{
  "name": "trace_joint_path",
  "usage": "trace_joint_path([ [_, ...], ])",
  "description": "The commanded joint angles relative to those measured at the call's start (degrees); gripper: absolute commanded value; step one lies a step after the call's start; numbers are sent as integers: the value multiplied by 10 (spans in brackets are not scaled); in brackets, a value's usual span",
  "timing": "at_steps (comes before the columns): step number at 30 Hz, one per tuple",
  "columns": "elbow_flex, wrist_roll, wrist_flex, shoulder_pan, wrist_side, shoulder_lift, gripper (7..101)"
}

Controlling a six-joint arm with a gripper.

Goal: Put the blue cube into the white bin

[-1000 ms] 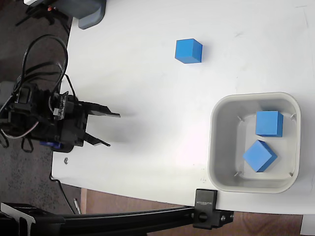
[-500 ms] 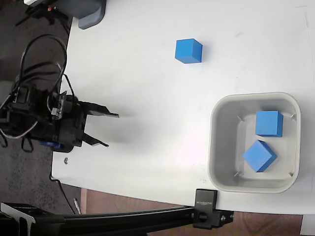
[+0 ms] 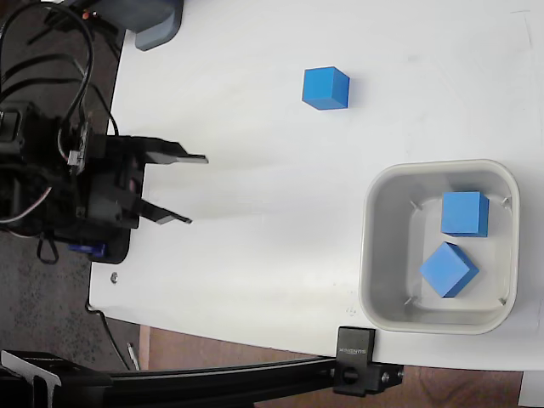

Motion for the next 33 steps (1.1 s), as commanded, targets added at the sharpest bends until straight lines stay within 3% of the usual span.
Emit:
trace_joint_path([
  [1, -90, 15, -39, -40, 50, -71, 1003],
  [6, -162, 54, -60, -110, 100, -171, 1003],
  [12, -282, 127, -40, -221, 207, -337, 1003],
  [17, -295, 157, -60, -269, 247, -378, 1003],
  [20, -308, 168, -60, -290, 267, -402, 1003],
  [25, -316, 194, -56, -291, 265, -446, 925],
  [33, -283, 212, -91, -285, 247, -454, 1000],
])
